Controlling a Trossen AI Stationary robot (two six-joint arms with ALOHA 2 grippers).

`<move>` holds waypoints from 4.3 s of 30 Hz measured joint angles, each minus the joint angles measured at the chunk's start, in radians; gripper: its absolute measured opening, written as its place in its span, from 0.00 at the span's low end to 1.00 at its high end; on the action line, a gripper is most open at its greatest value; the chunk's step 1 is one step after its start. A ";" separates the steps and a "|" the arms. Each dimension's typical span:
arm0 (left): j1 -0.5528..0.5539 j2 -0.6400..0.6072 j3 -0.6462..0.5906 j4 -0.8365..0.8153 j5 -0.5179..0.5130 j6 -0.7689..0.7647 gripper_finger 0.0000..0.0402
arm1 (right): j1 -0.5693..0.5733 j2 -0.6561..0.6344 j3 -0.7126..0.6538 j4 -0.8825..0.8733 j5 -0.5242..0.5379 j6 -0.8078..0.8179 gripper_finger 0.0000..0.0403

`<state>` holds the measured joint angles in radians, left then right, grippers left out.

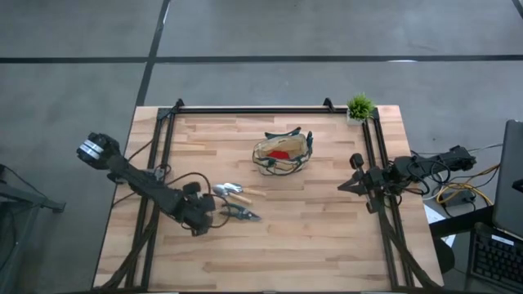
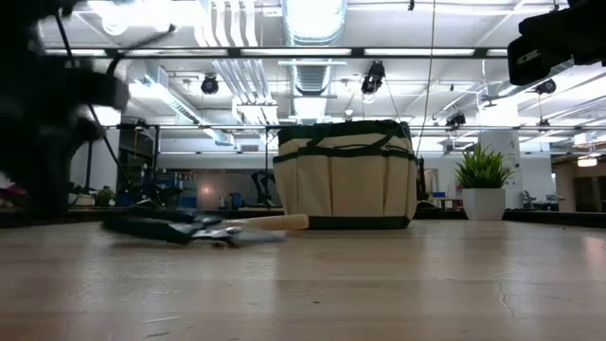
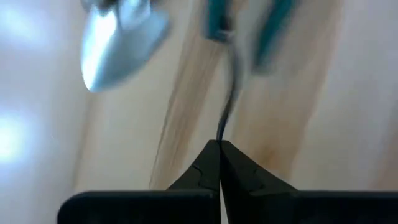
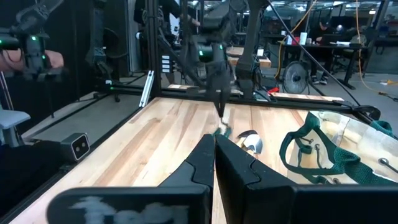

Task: Pick & Place Garden tools in Gardening bag
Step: Put the green scissors into the brown bag

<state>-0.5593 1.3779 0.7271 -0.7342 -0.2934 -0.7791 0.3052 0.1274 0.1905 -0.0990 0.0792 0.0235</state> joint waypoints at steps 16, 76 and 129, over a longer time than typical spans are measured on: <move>0.018 -0.032 0.312 -0.374 -0.323 0.118 0.00 | 0.000 0.000 0.000 0.000 0.000 0.002 0.02; 0.557 -0.004 0.672 0.237 -0.255 0.741 0.00 | 0.000 0.000 0.000 0.000 0.000 0.002 0.02; 0.514 -0.041 0.642 0.267 -0.029 0.444 0.00 | 0.000 0.000 0.000 0.000 0.000 0.001 0.02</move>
<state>-0.0452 1.3369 1.3689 -0.4675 -0.3225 -0.3348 0.3051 0.1274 0.1905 -0.0990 0.0792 0.0245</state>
